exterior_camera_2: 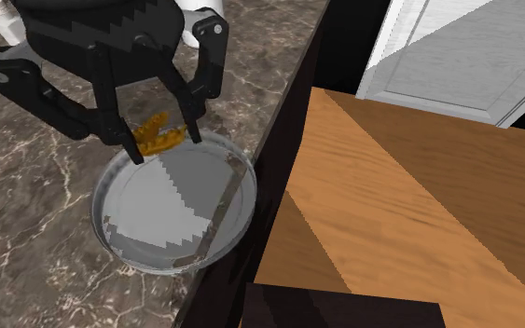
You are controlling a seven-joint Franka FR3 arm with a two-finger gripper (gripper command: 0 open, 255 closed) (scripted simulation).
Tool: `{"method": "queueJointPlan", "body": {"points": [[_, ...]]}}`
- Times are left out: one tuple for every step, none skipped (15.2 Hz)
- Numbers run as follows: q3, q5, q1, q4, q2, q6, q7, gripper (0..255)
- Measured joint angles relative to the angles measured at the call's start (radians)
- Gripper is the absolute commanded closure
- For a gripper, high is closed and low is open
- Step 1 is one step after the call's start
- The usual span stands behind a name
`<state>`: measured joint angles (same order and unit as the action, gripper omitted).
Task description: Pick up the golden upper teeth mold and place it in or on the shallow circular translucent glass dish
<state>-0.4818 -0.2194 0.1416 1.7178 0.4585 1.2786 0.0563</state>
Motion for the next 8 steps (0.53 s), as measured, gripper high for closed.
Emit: {"method": "queueJointPlan", "body": {"points": [[0.000, -0.004, 0.002, 0.015, 0.010, 0.006, -0.001, 255], [0.001, -0.006, 0.004, 0.031, 0.018, 0.015, -0.002, 255], [0.001, -0.009, 0.006, 0.050, 0.025, 0.025, -0.003, 255], [0.001, -0.011, 0.007, 0.065, 0.031, 0.036, -0.005, 255], [0.000, -0.014, 0.009, 0.089, 0.040, 0.051, -0.007, 255], [0.000, -0.016, 0.010, 0.109, 0.044, 0.066, -0.009, 255], [0.001, -0.019, 0.012, 0.130, 0.055, 0.078, -0.013, 255], [-0.001, -0.020, 0.013, 0.147, 0.057, 0.091, -0.014, 255]]}}
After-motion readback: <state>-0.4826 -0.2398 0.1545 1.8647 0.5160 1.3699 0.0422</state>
